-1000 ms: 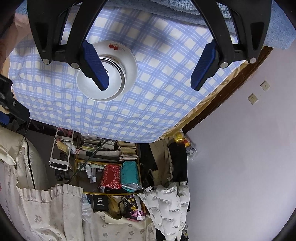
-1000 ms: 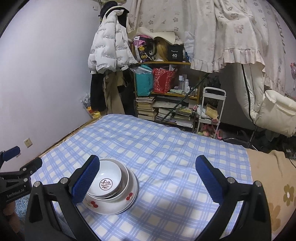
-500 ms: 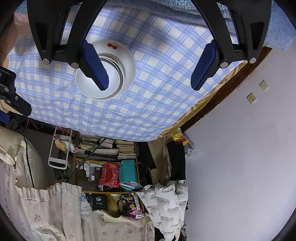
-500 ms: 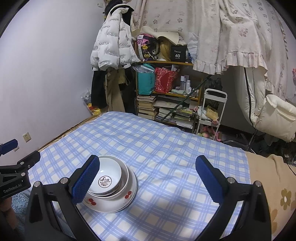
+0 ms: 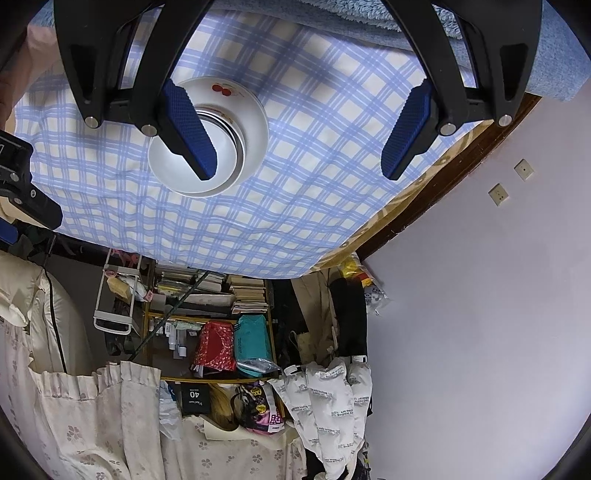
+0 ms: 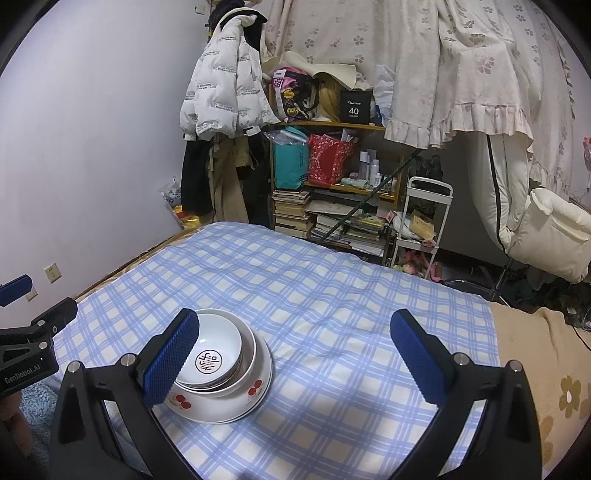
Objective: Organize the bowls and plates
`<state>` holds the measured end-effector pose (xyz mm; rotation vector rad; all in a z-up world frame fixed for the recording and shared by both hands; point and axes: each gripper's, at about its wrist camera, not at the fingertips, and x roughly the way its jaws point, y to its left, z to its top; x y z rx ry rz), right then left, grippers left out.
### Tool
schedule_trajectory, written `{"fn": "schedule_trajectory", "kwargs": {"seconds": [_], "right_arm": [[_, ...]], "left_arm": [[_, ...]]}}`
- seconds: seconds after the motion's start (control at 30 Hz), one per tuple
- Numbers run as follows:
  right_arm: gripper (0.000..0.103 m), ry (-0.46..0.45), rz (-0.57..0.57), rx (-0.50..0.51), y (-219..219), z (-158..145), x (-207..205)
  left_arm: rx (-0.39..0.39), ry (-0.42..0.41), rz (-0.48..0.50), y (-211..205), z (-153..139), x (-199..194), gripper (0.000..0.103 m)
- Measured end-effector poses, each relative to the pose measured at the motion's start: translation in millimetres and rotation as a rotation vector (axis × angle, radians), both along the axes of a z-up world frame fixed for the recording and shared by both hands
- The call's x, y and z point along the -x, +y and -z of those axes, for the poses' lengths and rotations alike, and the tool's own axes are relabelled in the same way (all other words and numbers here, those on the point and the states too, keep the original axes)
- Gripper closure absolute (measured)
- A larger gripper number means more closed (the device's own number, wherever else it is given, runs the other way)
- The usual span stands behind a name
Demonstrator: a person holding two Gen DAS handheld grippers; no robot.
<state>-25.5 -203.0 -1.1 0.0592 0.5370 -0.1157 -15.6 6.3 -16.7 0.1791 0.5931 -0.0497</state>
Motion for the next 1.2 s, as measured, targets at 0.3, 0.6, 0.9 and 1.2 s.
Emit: {"fn": "schedule_trajectory", "kwargs": {"seconds": [0.3, 0.6, 0.9, 1.2], "right_arm": [[0.000, 0.002, -0.003, 0.001, -1.0, -0.2, -0.1], [0.000, 0.003, -0.005, 0.002, -2.3, -0.3, 0.1], [0.000, 0.003, -0.007, 0.004, -3.5, -0.7, 0.2], [0.000, 0.003, -0.009, 0.005, -4.1, -1.1, 0.2]], "left_arm": [[-0.003, 0.000, -0.005, 0.6, -2.4, 0.5, 0.013], [-0.006, -0.012, -0.007, 2.8, -5.8, 1.9, 0.013], [-0.008, -0.016, -0.002, 2.5, -7.1, 2.9, 0.013], [-0.014, -0.017, 0.004, 1.4, -6.5, 2.4, 0.013]]}}
